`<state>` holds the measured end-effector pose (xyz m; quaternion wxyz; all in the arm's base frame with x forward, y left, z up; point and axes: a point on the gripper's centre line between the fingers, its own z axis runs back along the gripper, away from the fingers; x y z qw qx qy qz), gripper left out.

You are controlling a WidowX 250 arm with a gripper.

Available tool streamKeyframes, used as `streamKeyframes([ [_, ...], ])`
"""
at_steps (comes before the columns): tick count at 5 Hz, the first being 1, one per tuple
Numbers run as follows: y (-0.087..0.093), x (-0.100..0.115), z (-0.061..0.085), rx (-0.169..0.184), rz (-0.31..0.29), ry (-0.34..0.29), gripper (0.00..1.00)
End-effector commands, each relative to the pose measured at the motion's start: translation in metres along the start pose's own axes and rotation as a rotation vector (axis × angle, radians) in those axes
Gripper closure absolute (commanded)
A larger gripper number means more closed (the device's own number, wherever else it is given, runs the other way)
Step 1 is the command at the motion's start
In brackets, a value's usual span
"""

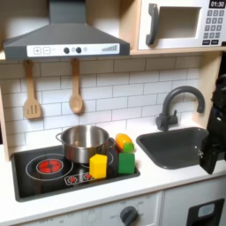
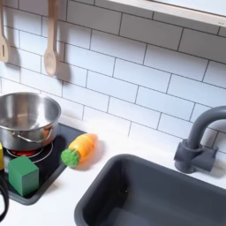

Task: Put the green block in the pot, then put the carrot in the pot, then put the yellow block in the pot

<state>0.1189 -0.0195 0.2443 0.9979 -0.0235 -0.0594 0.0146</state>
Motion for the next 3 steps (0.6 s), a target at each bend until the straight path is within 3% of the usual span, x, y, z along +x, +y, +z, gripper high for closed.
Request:
streamKeyframes([
  [1,0.0,0.0,0.0,0.0,0.0,-0.002,0.0],
  [3,0.009,0.025,-0.013,-0.006,-0.006,0.003,0.0],
])
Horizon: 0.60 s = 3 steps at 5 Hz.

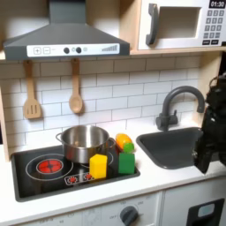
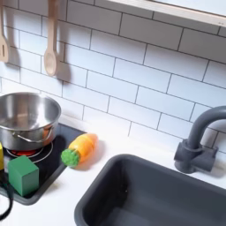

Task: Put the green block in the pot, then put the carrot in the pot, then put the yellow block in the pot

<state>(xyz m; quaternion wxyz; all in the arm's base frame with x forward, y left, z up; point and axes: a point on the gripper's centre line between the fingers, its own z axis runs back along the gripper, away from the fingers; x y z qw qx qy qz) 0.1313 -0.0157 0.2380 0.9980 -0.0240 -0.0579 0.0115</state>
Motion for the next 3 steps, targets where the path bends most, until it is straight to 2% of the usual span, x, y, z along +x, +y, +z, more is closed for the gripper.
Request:
streamKeyframes([
  [1,0.006,0.035,-0.017,-0.018,-0.019,0.018,0.0],
  [3,0.011,0.064,-0.031,-0.03,-0.023,0.033,0.0],
])
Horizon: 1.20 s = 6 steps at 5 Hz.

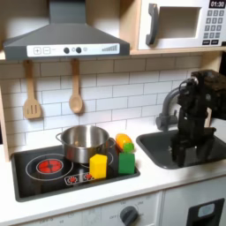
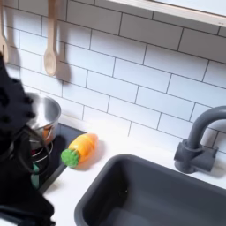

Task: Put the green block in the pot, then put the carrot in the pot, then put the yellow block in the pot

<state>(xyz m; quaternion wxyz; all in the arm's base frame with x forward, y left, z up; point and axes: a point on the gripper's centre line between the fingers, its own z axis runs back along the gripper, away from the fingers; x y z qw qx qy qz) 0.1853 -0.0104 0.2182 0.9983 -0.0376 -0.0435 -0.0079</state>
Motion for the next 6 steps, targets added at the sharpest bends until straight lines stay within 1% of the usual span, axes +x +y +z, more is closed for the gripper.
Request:
streamKeyframes([
  [1,0.015,0.022,-0.007,0.002,0.03,0.008,0.0],
  [2,0.022,0.028,-0.004,0.008,0.052,-0.003,0.0],
  [3,0.034,0.033,0.002,0.009,0.085,-0.032,0.0],
  [4,0.043,0.043,0.004,0.017,0.157,-0.074,0.0],
  [5,0.038,0.055,-0.002,0.021,0.257,-0.08,0.0],
  [6,0.039,0.061,-0.015,0.017,0.328,-0.053,0.0],
])
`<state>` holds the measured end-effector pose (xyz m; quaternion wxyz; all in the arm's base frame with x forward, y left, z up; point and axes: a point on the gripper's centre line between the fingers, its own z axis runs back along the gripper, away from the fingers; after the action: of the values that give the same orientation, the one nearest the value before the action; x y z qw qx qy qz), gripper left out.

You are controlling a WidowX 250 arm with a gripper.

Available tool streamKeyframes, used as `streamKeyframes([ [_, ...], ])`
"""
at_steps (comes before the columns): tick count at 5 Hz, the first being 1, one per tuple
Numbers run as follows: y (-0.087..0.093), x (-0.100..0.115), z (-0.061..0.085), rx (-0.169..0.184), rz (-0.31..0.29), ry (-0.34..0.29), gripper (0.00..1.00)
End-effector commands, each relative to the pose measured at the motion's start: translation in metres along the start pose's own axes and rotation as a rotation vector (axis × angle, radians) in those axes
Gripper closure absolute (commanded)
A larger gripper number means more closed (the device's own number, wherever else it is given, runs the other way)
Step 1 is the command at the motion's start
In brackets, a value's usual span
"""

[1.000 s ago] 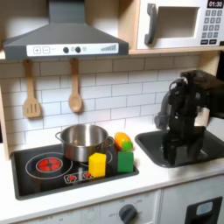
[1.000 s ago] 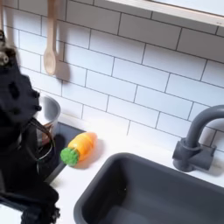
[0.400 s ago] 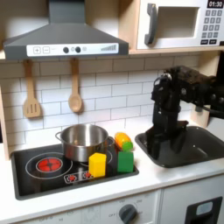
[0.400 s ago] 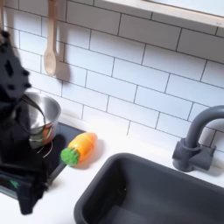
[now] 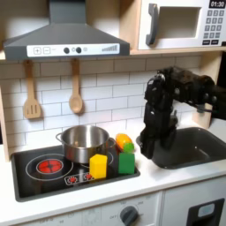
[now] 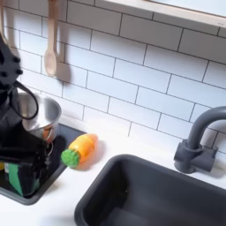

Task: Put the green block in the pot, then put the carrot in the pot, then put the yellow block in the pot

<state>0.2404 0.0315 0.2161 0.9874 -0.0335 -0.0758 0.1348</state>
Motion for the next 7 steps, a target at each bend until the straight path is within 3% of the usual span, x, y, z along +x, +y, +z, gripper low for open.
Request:
streamKeyframes([
  [1,-0.011,0.008,-0.023,0.018,0.066,0.05,0.0],
  [2,-0.009,0.012,-0.032,0.026,0.125,0.054,0.0],
  [4,0.002,0.017,-0.027,0.031,0.269,0.016,0.0],
  [5,0.009,0.018,-0.033,0.043,0.338,0.013,0.0],
  [6,0.01,0.02,-0.04,0.065,0.351,0.014,0.0],
  [7,0.008,0.026,-0.044,0.064,0.343,0.009,0.0],
])
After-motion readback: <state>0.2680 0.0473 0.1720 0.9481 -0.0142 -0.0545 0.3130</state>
